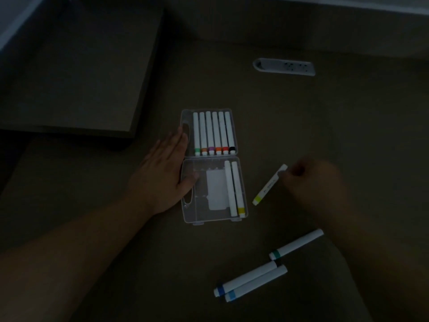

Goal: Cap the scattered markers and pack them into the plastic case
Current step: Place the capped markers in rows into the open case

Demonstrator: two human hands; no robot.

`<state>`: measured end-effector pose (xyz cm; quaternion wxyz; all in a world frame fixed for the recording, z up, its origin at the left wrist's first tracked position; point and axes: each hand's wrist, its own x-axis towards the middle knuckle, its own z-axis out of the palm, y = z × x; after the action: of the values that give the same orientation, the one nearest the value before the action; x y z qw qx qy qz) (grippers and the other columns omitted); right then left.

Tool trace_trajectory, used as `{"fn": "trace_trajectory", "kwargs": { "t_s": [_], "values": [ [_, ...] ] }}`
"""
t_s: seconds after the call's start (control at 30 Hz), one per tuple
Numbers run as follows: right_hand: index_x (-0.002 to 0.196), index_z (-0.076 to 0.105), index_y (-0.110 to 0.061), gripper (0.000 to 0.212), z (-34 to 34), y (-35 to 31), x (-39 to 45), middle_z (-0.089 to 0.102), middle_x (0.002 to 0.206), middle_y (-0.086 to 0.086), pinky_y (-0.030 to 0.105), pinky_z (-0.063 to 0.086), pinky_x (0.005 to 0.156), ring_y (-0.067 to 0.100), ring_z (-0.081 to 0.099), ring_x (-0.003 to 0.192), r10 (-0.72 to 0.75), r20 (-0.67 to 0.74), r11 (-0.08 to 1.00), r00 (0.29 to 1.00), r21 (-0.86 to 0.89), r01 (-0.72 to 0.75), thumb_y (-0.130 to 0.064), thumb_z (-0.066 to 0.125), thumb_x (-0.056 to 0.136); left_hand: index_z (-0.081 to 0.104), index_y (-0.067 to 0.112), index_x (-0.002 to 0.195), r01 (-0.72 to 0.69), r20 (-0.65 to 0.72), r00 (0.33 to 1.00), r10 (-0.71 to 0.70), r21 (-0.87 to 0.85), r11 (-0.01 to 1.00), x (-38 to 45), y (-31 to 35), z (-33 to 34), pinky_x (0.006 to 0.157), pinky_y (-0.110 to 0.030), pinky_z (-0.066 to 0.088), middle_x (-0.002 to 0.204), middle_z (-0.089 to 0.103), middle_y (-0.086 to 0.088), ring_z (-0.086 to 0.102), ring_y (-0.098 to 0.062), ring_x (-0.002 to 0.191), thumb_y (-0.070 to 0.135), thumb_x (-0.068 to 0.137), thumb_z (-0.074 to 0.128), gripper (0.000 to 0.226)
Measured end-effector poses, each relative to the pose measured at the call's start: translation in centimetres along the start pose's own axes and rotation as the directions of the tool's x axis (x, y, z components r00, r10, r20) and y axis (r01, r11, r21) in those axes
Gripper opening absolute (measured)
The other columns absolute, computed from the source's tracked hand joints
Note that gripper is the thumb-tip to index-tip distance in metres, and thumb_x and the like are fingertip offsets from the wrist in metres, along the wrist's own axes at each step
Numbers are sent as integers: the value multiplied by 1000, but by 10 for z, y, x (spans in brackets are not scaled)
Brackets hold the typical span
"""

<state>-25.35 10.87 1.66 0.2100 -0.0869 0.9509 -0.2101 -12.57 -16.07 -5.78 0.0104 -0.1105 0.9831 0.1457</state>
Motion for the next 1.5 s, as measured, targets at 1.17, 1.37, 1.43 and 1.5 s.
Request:
{"fn": "trace_trajectory", "kwargs": {
  "t_s": [1.17, 1.37, 1.43, 1.5],
  "values": [
    [103, 65, -16, 24, 69, -80, -2, 64, 94, 0, 25, 45, 62, 16, 64, 88, -11, 216, 999, 976, -35, 19, -30, 73, 85, -13, 23, 155, -10, -30, 1000, 10, -20, 1000, 2, -1, 4, 120, -35, -1, 162, -18, 6, -11, -10, 149, 71, 89, 34, 94],
    [97, 67, -14, 27, 71, -80, 4, 65, 88, 2, 26, 51, 64, 14, 65, 82, -40, 260, 992, 965, -104, 70, -36, 74, 83, -9, 21, 156, -16, -39, 999, 16, 6, 1000, 2, -1, 3, 119, -33, -2, 163, -15, 5, -9, -12, 150, 68, 90, 35, 92],
    [96, 66, -16, 24, 68, -80, 2, 64, 85, 1, 26, 52, 64, 12, 65, 79, -58, 289, 991, 956, -95, 89, -36, 73, 85, -9, 21, 156, -11, -33, 999, 11, 0, 1000, 2, 0, 2, 118, -32, -4, 163, -15, 4, -9, -11, 149, 67, 90, 36, 92],
    [93, 63, -19, 17, 52, -75, -3, 64, 85, 0, 29, 53, 67, 12, 64, 77, -37, 328, 998, 944, -39, 53, -35, 68, 88, -9, 21, 156, -12, -27, 1000, 12, 0, 1000, 2, 0, 3, 118, -32, -4, 163, -15, 4, -10, -10, 149, 67, 91, 36, 91]
  ]
}}
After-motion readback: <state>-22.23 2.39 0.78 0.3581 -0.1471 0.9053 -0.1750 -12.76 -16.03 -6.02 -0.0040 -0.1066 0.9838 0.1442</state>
